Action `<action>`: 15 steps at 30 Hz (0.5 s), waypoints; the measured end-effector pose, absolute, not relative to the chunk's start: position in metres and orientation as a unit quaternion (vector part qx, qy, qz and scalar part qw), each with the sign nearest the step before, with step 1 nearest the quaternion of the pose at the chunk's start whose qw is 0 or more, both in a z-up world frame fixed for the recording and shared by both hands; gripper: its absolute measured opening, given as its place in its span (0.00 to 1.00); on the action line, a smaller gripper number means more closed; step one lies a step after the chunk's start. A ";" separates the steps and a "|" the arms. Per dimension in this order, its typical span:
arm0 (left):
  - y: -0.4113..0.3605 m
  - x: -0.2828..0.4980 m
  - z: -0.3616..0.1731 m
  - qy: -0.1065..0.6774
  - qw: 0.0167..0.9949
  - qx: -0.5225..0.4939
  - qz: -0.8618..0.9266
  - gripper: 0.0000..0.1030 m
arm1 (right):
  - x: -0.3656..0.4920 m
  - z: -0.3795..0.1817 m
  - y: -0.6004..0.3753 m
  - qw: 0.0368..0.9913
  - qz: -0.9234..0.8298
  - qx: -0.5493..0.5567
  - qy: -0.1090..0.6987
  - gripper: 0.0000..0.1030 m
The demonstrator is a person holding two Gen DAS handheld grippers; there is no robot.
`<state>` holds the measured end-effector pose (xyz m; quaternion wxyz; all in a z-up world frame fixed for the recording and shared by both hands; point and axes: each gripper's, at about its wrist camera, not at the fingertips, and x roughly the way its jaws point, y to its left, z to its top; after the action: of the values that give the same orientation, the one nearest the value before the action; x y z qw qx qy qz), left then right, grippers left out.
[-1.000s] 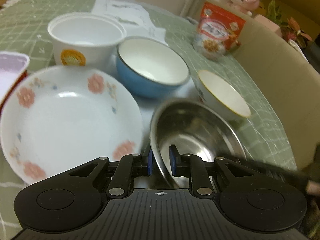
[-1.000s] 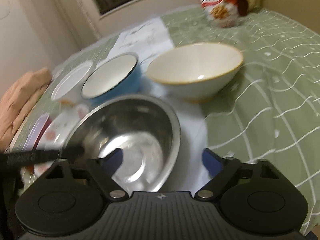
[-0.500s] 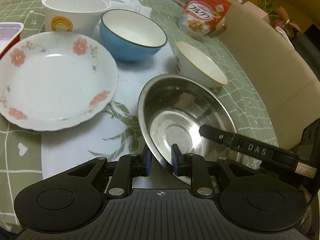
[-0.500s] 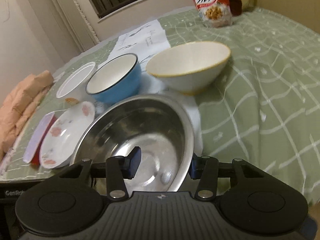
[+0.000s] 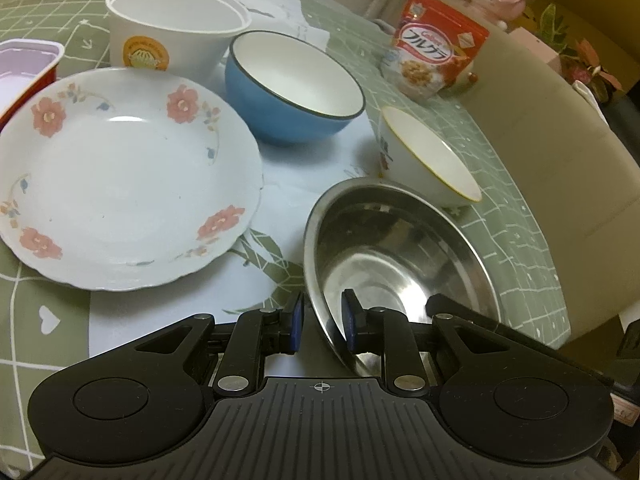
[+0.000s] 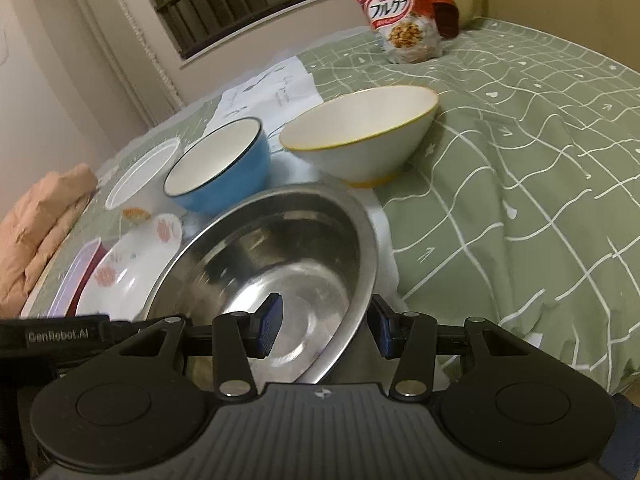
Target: Organize plates and bowls
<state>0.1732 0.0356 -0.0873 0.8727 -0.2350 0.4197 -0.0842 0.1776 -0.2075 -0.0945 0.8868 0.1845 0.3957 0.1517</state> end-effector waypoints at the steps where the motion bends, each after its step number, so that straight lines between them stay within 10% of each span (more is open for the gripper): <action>1: 0.036 0.174 -0.088 0.420 0.872 -0.236 -0.084 0.22 | 0.180 -0.095 -0.209 0.887 0.147 0.185 0.395 0.46; 15: 0.040 0.170 -0.082 0.413 0.872 -0.242 -0.101 0.22 | 0.196 -0.075 -0.194 0.894 0.148 0.171 0.386 0.43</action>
<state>0.1701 0.0405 -0.0822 0.8723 -0.2421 0.4126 -0.1010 0.1961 -0.1937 -0.0755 0.8941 0.1714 0.3864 0.1479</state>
